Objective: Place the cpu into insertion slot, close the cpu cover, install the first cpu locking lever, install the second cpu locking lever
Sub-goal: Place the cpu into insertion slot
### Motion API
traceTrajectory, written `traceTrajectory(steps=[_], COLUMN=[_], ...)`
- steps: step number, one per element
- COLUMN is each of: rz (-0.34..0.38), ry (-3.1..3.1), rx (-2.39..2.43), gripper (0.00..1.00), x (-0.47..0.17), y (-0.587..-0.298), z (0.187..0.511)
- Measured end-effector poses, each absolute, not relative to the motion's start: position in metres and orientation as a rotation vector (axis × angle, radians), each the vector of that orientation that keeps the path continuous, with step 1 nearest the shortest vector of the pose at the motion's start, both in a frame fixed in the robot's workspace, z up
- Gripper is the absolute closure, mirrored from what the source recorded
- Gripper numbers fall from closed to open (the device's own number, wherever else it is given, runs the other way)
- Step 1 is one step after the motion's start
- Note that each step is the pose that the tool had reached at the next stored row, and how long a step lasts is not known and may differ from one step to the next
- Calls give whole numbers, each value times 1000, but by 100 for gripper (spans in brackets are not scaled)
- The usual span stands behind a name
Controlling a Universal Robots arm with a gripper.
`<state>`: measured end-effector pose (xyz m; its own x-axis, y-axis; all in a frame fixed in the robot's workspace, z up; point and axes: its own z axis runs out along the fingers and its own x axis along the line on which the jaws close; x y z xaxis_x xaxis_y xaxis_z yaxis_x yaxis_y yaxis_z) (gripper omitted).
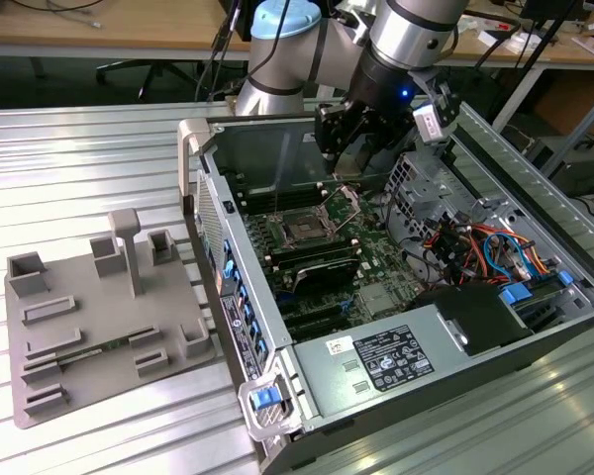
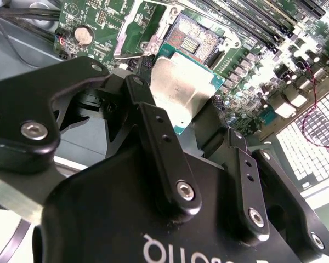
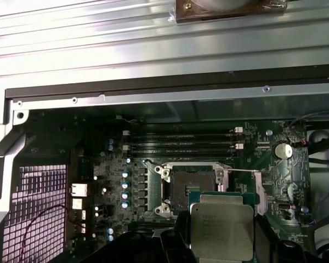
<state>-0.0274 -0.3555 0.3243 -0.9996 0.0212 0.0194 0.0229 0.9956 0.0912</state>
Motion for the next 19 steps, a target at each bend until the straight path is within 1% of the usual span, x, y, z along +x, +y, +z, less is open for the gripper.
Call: traceTrajectory(steps=[19], rz=[-143], ry=[-3120], rx=[-34], gripper=[45], x=[-27], y=[-356], z=[319])
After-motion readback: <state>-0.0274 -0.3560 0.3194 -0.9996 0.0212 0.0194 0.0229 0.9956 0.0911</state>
